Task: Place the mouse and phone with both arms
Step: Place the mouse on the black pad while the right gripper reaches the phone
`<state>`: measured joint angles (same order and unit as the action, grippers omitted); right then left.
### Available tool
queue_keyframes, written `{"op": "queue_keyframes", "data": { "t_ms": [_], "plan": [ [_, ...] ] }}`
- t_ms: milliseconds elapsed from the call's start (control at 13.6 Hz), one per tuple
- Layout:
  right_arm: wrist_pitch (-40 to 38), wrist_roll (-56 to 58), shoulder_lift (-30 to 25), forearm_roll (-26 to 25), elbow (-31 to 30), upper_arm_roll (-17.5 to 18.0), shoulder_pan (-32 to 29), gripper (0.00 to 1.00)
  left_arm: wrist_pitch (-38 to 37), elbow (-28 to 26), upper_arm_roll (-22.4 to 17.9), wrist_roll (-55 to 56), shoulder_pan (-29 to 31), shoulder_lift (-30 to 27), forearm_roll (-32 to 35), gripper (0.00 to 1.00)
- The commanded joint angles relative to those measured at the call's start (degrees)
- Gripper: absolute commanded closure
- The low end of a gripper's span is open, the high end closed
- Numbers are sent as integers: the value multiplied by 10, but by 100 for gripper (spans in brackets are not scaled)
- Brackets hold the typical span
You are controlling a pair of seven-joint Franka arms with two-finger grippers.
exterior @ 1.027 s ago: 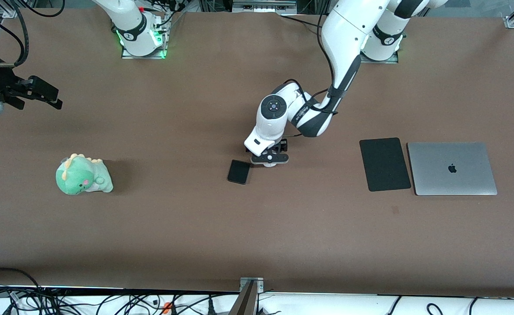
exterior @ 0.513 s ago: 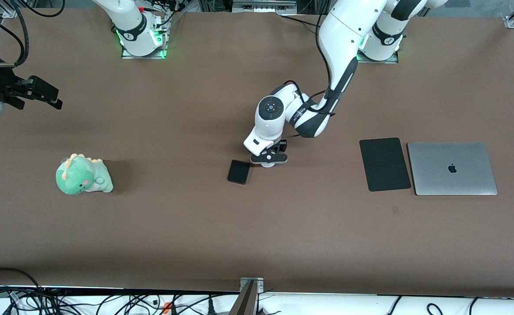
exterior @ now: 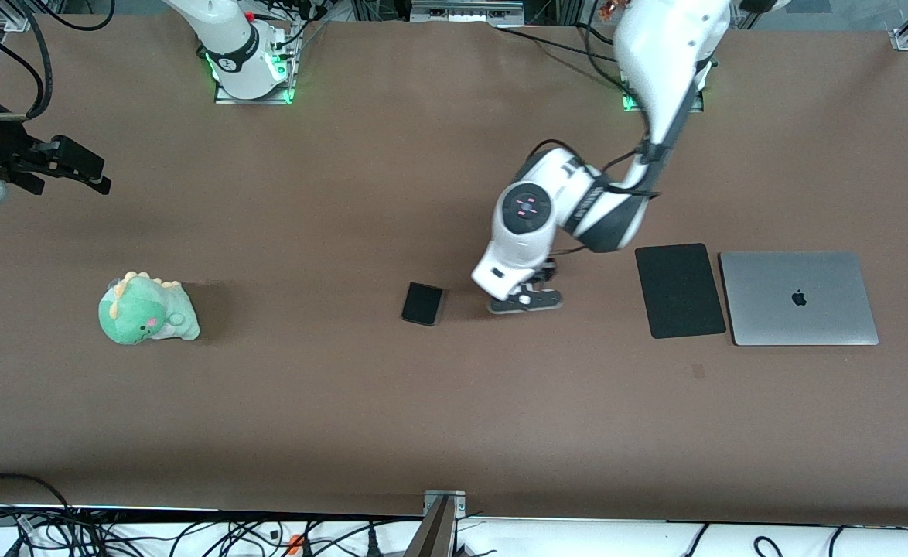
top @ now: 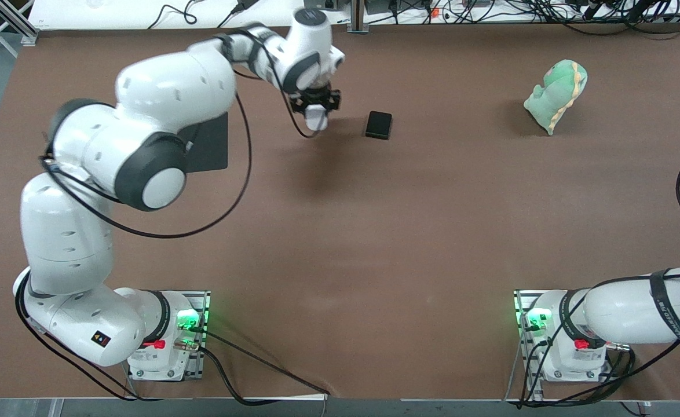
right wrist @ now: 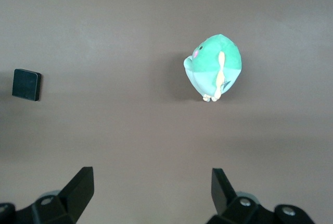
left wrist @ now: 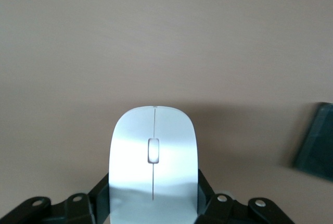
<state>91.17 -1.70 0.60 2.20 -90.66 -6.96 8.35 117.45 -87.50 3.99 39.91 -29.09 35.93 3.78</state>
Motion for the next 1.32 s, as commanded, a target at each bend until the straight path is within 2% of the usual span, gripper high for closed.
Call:
{"op": "queue_keyframes", "data": {
  "t_ms": [0,147,293,440,587,733,807,953,1100,1173,1247],
  "plan": [
    [8,6,5,7,10,4,-4,0,-81,-21,8,-134,102,-38,11,66],
    [38,7,19,21,12,4,-5,0,-92,-29,8,-221,172,-43,11,66],
    [36,1,20,34,11,4,-5,0,-84,-58,8,-285,228,-42,11,67],
    [36,11,22,32,10,3,-7,0,-35,-103,8,-316,270,-32,11,66],
    [17,6,18,26,9,6,-2,0,44,-163,8,-347,286,-37,11,64],
    [-28,11,40,26,6,8,11,0,72,-215,15,-355,310,-58,11,64],
    [-41,6,48,28,4,9,24,0,72,-231,15,-355,308,-73,11,60],
    [-1,-8,90,36,5,9,60,0,81,-253,15,-369,310,-75,11,58],
    [51,-93,136,38,6,9,95,0,116,-281,15,-371,310,-76,11,58],
    [84,-136,161,39,6,9,117,0,125,-286,15,-371,310,-74,11,52],
    [115,-169,185,42,8,9,138,0,126,-285,15,-371,308,-71,11,37]
  ]
}}
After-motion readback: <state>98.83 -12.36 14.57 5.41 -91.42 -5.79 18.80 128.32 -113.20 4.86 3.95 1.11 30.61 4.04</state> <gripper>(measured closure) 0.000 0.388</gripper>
